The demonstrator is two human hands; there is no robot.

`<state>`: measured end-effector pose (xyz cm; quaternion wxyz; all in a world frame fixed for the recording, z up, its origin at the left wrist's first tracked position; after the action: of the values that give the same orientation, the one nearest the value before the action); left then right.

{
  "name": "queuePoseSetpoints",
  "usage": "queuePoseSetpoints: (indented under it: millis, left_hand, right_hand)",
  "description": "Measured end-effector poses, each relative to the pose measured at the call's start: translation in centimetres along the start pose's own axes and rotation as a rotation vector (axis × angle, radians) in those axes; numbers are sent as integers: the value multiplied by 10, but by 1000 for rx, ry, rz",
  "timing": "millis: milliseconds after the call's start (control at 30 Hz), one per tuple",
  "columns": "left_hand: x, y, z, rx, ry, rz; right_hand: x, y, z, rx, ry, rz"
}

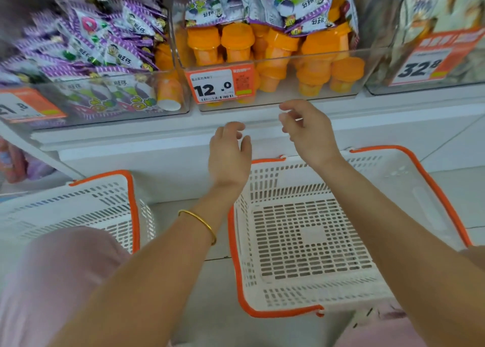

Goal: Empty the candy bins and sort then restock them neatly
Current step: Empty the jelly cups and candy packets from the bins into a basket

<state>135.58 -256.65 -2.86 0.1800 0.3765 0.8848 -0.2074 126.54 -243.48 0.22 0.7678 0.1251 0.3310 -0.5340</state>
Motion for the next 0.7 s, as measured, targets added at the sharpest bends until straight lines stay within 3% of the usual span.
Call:
queuePoseSetpoints:
  millis: [433,700]
  left_hand:
    - [-43,3,-66,128,-146,-57]
    - [-51,-35,-103,382,-393,-157]
  right_hand:
    - [-48,17,41,-129,139,-37]
    - [-60,-16,61,-239,356,-145]
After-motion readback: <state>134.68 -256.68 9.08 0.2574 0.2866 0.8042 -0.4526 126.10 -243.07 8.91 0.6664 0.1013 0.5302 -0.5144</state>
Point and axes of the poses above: each hand's wrist, its own y-axis away from the middle knuckle, its own x-axis out of the palm, z = x × y, the point moved 5 cm from there along -y, towards the middle knuckle, and after that the axes turned 10 degrees about y, right-handed, at the moved point
